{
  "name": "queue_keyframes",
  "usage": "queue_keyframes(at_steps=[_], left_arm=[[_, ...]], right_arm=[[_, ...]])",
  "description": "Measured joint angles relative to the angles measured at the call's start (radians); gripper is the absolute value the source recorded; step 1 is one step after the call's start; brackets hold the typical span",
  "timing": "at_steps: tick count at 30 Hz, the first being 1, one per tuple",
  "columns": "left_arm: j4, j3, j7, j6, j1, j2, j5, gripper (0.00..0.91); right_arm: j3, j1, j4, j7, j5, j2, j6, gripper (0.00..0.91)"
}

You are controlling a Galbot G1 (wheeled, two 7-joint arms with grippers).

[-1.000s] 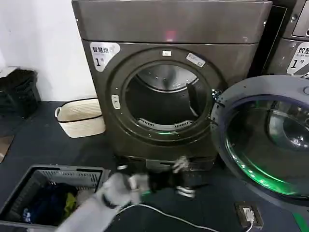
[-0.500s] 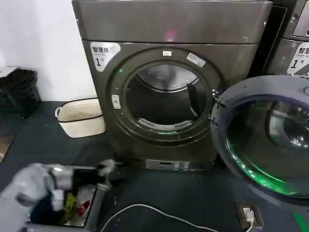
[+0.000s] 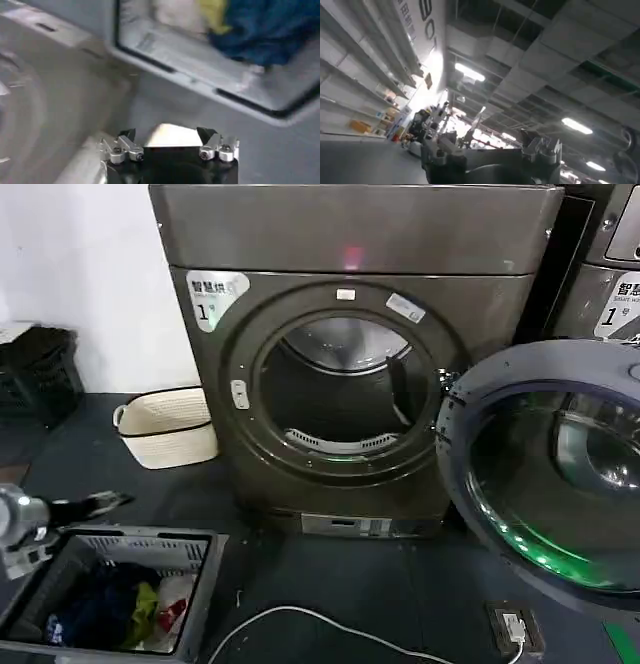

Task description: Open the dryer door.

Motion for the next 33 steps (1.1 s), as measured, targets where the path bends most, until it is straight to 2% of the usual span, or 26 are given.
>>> queue_keyframes(at_steps=[13,33], left_arm=[[0.038,0.099,0.009,0.001,0.008,0.048,0.071,0.907],[0.060,0.104,0.013,0.002,0.034,0.011,0.098,0.907]], right_arm=[[-0.008,0.003,-0.016,-0.001,-0.004,0.012,0.005,0.907],[0.024,-0.001,-0.047,0.024,0.000,0.006,-0.034,0.907]])
